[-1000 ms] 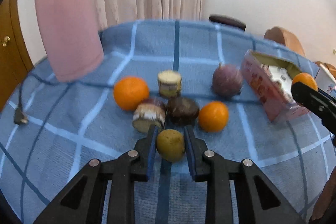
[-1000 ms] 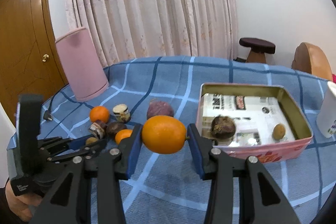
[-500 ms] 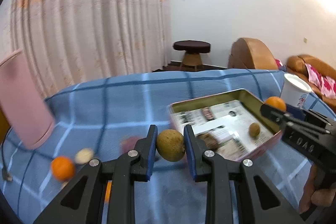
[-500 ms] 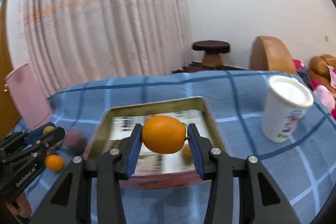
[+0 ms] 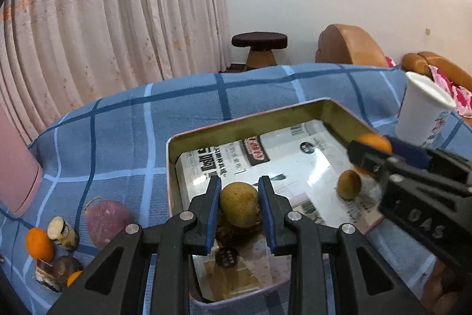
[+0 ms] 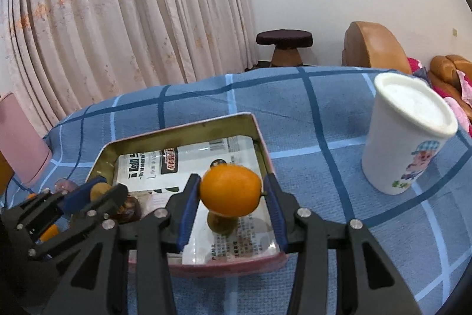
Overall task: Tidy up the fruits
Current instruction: 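Carry the orange and small fruit into the pink tin and open both tools, then grasp a chocolate cake roll with the left tool while the right tool grasps an orange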
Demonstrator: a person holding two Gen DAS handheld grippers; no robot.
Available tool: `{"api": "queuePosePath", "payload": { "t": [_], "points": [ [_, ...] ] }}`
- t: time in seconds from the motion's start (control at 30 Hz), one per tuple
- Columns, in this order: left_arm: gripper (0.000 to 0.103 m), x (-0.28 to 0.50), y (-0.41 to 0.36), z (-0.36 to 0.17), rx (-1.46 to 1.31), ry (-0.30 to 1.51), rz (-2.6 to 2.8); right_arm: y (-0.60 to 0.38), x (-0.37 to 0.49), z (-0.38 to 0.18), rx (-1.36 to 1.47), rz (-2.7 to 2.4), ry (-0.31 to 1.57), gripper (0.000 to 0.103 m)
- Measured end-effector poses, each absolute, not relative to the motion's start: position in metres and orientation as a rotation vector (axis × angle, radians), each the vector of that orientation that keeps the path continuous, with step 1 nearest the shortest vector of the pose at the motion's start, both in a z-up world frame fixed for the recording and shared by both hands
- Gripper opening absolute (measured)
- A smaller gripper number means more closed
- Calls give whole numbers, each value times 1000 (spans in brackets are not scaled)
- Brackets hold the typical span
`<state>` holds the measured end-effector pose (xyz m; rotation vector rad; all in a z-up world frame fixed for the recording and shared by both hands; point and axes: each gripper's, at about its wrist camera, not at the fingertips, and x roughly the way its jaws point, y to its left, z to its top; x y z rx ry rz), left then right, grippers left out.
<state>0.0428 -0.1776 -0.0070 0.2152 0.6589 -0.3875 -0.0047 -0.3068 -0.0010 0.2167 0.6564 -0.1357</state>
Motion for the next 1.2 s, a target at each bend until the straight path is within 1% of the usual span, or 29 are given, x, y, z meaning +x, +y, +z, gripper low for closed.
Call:
{"api": "queuePosePath", "payload": {
  "t": [0.07, 0.1, 0.13, 0.17, 0.23, 0.27, 0.3, 0.4, 0.5, 0.73, 0.97, 1.1, 1.2],
  "points": [
    [28, 44, -177, -9, 216, 666, -380, -305, -6, 0, 220, -112, 643, 54],
    [31, 43, -177, -9, 214, 666, -383, -304, -7, 1, 223, -103, 635, 62],
    [38, 42, -178, -10, 218, 663, -386, -302, -9, 3, 221, -100, 620, 68],
    [44, 41, -179, -10, 226, 659, -385, -301, -13, 5, 215, -101, 600, 69],
    [67, 37, -181, -7, 245, 632, -372, -300, -18, 10, 204, -109, 564, 70],
    [71, 34, -180, -5, 248, 611, -364, -299, -22, 13, 204, -115, 542, 70],
    [74, 30, -178, -2, 245, 584, -356, -300, -23, 15, 207, -121, 528, 73],
    [76, 25, -170, 4, 225, 552, -345, -304, -30, 19, 221, -156, 481, 79],
    [76, 25, -164, 3, 208, 552, -339, -307, -33, 18, 233, -189, 459, 81],
    [76, 20, -146, 3, 203, 542, -312, -298, -29, 11, 243, -174, 493, 81],
    [76, 16, -112, 1, 167, 556, -269, -281, -33, 8, 258, -152, 513, 81],
    [76, 13, -92, -1, 166, 567, -242, -268, -33, 4, 278, -123, 548, 73],
    [76, 11, -77, -2, 161, 577, -227, -251, -36, 3, 262, -90, 559, 71]
  ]
}}
